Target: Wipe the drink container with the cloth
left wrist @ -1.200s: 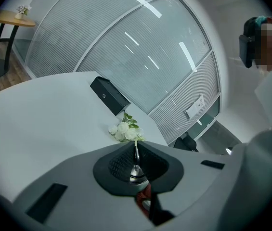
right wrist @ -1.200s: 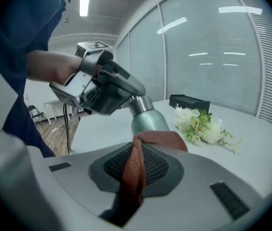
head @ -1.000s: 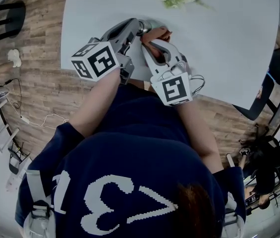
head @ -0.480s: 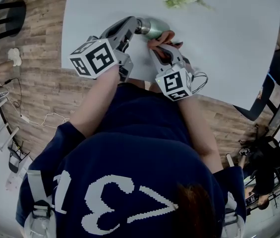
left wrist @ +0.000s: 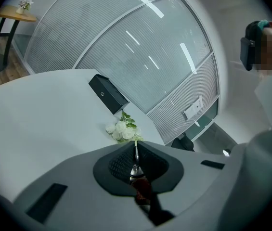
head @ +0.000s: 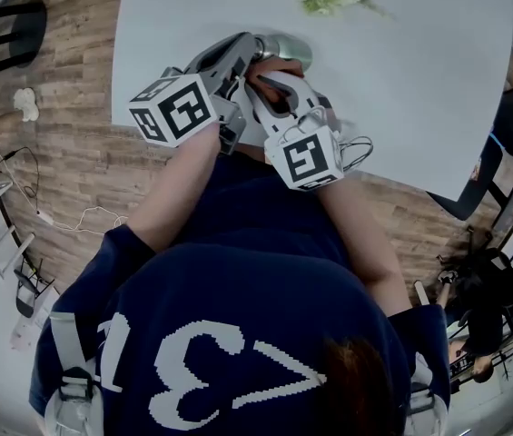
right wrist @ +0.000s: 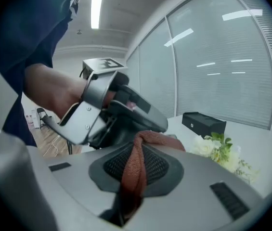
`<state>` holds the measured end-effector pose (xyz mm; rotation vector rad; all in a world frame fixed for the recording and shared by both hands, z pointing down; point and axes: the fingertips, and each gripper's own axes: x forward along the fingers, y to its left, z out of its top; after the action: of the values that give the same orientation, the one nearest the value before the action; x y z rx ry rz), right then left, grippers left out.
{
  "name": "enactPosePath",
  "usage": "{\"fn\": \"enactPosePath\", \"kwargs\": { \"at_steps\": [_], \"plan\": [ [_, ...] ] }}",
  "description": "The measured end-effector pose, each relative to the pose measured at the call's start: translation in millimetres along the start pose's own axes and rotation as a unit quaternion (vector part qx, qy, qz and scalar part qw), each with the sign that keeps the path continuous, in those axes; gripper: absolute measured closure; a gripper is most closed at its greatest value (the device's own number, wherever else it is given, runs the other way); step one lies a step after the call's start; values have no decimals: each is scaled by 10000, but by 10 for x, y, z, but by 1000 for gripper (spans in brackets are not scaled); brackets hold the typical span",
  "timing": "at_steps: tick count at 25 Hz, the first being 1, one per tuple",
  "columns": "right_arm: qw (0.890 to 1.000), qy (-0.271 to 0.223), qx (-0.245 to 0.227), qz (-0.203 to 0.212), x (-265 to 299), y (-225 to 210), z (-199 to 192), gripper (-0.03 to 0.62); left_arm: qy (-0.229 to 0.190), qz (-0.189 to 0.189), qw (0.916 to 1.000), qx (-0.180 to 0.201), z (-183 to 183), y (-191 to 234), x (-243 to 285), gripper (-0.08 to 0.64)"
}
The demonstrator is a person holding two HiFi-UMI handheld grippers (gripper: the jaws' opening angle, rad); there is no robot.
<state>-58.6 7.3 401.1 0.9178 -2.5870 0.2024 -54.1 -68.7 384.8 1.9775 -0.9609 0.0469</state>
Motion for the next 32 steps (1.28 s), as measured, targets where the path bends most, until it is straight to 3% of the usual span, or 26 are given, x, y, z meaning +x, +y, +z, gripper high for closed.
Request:
{"fn": "enactPosePath", "kwargs": {
  "at_steps": [2,5,7,10,14,17,19,22,25,28,30,32],
  "plan": [
    [9999,-36,-156,46,45,14,57,535,12,2,10000,83,3,-17,-2,534],
    [9995,293,-76,103,80,30,-200,535,51,-31,10000,40,-2,-9,-8,534],
    [9977,528,417,130,65,8,-455,536,65,-36,10000,25,-6,2,-9,534],
    [9849,648,1604,-78,-61,-186,-814,535,58,-26,10000,9,-3,28,-7,534],
    [9634,548,2522,-720,-369,-554,-1066,535,101,-5,9999,24,-14,59,-13,534],
    [9461,484,2927,-1295,-580,-874,-1204,535,144,8,9998,99,-27,63,-23,534],
    [9458,356,2912,-1394,-594,-1006,-1122,535,190,6,9996,190,-37,50,-22,534],
    [9608,-3,2506,-1190,-463,-1021,-687,535,204,10,9995,254,-51,38,-23,534],
    [9763,-363,1981,-798,-291,-896,-146,535,218,11,9993,297,-53,35,-17,534],
    [9848,-628,1597,-258,-121,-685,279,535,250,9,9990,372,-48,26,-8,534],
    [9878,-666,1404,-109,-71,-589,398,535,267,13,9988,408,-49,24,-17,534],
    [9900,-570,1273,-213,-92,-603,324,535,287,2,9986,433,-50,30,-26,534]
  ]
}}
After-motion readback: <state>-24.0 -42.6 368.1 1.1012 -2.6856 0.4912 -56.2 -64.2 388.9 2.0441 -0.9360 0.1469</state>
